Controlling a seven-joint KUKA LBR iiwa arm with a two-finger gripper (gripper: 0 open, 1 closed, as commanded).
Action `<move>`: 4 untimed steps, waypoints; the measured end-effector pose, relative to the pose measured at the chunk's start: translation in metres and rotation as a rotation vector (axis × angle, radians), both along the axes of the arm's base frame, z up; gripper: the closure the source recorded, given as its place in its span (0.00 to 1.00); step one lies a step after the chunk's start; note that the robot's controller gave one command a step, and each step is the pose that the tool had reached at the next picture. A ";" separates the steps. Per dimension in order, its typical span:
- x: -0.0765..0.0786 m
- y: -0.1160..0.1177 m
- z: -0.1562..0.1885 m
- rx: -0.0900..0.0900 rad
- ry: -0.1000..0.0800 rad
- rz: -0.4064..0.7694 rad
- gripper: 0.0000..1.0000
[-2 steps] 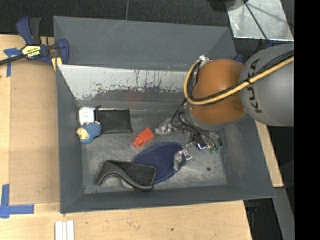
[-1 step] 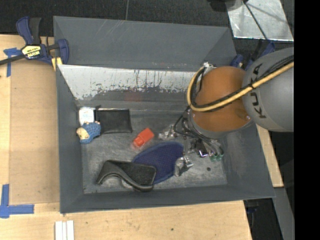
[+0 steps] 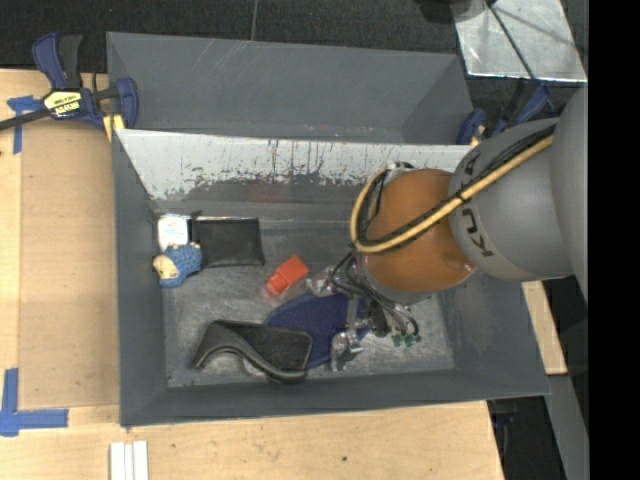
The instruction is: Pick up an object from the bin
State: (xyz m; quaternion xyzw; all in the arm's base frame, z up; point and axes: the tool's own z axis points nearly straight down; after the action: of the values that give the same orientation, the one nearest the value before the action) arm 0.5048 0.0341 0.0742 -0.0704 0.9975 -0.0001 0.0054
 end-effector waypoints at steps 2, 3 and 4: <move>0.004 0.000 0.004 0.000 -0.002 0.002 1.00; 0.006 -0.001 0.108 -0.002 0.002 0.002 1.00; 0.007 -0.001 0.112 0.000 0.006 0.001 1.00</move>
Offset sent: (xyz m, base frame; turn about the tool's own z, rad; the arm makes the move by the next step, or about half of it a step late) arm 0.0000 0.0000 0.0000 0.0000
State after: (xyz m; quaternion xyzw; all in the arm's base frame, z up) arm 0.5118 0.0327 0.1865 -0.0710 0.9975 -0.0001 0.0026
